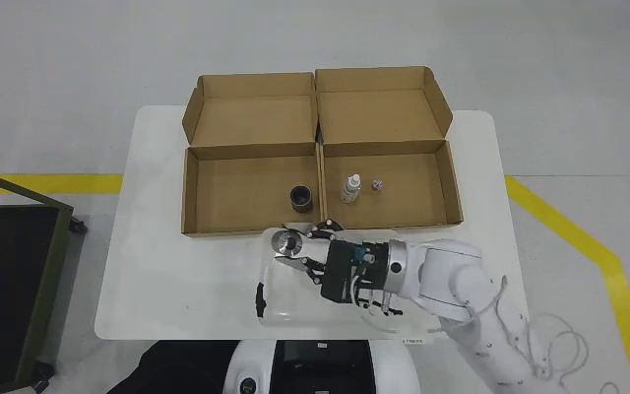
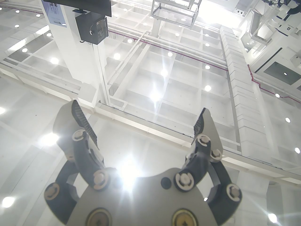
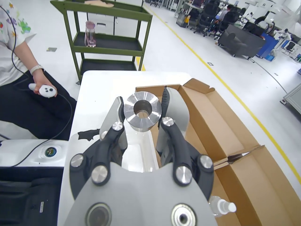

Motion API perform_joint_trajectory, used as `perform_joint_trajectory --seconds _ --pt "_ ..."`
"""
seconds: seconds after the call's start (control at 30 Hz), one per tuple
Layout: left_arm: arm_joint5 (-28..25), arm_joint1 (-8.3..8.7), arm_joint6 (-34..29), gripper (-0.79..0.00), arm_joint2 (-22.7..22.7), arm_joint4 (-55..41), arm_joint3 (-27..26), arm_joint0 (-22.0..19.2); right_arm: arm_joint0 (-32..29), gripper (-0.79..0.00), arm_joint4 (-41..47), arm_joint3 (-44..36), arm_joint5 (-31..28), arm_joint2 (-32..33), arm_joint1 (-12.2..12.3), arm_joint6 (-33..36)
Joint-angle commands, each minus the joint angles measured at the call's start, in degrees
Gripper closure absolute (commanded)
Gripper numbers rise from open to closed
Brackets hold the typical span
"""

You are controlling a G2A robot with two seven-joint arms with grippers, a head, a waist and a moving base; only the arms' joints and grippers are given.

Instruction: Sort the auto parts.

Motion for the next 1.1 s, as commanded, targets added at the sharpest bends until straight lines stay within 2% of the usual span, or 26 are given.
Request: perform_joint_trajectory --seconds 0.0,0.5,0.8,1.07 --pt "0.0 0.0 0.0 -0.785 0.0 0.0 0.0 0.0 -0.3 0.0 0.7 0.1 -0.1 1.3 0.2 -1.3" --pt "0.0 0.0 0.0 -0.785 0.0 0.0 0.0 0.0 -2.3 0.0 5.9 1.4 0.2 7.6 1.0 -5.7" --pt "0.0 0.0 0.0 -0.785 0.0 0.0 0.0 0.0 -0.4 0.0 5.2 4.2 0.8 5.1 0.8 -3.7" --pt "0.0 0.0 0.0 -0.785 0.0 0.0 0.0 0.0 4.1 0.0 0.7 7.0 3.6 -1.2 -0.1 0.2"
